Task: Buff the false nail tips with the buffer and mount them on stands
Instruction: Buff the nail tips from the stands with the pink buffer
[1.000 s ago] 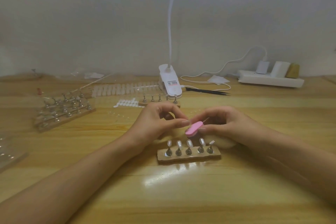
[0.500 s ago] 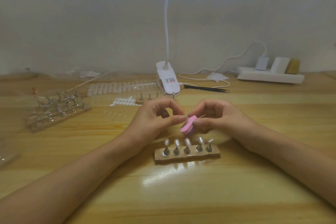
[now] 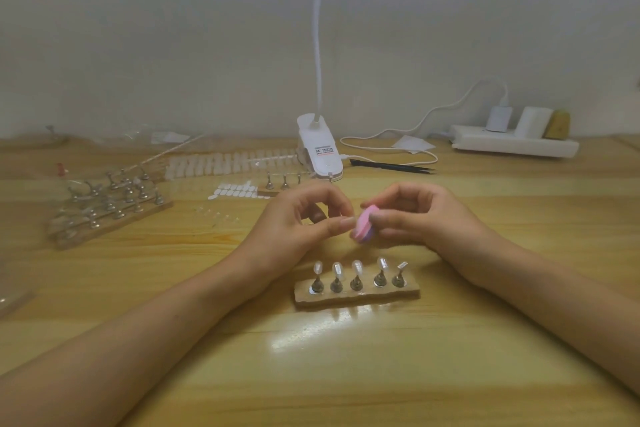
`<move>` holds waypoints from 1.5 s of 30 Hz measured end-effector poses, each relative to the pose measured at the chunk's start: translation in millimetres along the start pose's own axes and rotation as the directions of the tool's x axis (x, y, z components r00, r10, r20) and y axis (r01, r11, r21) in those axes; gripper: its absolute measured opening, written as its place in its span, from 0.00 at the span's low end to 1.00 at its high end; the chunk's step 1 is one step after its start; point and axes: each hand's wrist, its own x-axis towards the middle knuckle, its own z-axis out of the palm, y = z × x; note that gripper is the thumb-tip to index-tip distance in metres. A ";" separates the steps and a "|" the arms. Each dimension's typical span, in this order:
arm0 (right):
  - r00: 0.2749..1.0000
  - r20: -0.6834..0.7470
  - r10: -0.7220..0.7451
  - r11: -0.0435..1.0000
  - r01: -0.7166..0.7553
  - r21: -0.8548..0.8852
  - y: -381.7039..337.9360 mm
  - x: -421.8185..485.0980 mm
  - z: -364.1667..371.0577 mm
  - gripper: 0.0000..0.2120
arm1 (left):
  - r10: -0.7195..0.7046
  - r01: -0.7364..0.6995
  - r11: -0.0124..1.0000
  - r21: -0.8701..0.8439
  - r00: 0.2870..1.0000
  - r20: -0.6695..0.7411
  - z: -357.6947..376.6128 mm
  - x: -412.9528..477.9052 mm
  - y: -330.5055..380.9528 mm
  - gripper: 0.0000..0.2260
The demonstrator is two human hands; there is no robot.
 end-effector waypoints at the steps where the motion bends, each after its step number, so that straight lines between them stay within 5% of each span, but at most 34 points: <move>1: 0.999 -0.043 0.002 1.000 0.000 0.029 0.1 0.8 -1.3 0.12 | -0.004 0.004 1.000 -0.007 1.000 -0.006 0.1 0.2 0.0 0.05; 5: 0.996 0.089 0.010 0.999 -0.007 -0.031 0.0 -1.3 1.5 0.08 | -0.021 0.021 1.000 -0.004 1.000 -0.019 0.1 0.3 0.0 0.06; 9: 0.998 -0.062 0.016 0.997 -0.012 0.071 0.6 0.8 -2.7 0.12 | -0.015 0.015 1.000 0.019 1.000 -0.011 0.5 0.2 -0.2 0.07; 12: 0.995 0.097 0.008 1.000 -0.006 -0.023 1.4 -1.8 0.9 0.09 | -0.017 0.017 1.000 0.026 1.000 -0.014 0.4 -0.1 0.1 0.06; 16: 0.996 -0.093 0.009 0.998 -0.003 0.059 2.1 1.7 -1.8 0.10 | -0.015 0.015 0.999 0.031 1.000 -0.008 1.3 0.1 1.1 0.07; 19: 0.996 0.090 0.005 1.000 -0.003 -0.015 1.8 -1.1 1.0 0.08 | -0.019 0.020 0.999 0.027 1.000 -0.021 0.7 0.0 1.7 0.05; 23: 0.996 -0.083 0.012 0.998 -0.007 0.059 4.3 2.8 -4.2 0.12 | -0.014 0.014 0.999 0.053 1.000 -0.004 1.9 -0.7 2.9 0.08; 26: 0.995 0.101 0.015 1.000 -0.012 -0.029 2.1 -0.4 0.7 0.09 | -0.017 0.018 0.999 0.045 1.000 -0.012 1.4 -0.6 3.2 0.06; 30: 0.996 -0.085 0.003 0.998 0.002 0.057 3.3 2.3 -3.2 0.10 | -0.011 0.011 0.998 0.055 1.000 0.012 2.4 -0.3 4.2 0.07; 33: 0.993 0.115 -0.008 1.000 0.012 -0.029 2.3 -1.8 0.5 0.07 | -0.028 0.028 0.999 0.046 1.000 -0.001 1.4 -0.1 3.4 0.06; 37: 0.999 -0.037 -0.006 1.000 0.007 0.029 3.2 1.0 -4.0 0.10 | -0.033 0.032 0.998 0.047 0.999 0.023 1.8 -0.9 4.1 0.06; 40: 0.989 0.144 0.025 0.998 -0.017 -0.060 1.0 -1.1 0.1 0.09 | -0.027 0.027 0.998 0.048 1.000 0.001 1.2 -1.0 4.2 0.06; 45: 0.998 -0.059 0.020 1.000 -0.019 0.022 3.8 3.4 -4.9 0.12 | -0.030 0.030 0.999 0.045 1.000 0.004 1.6 -1.9 4.4 0.04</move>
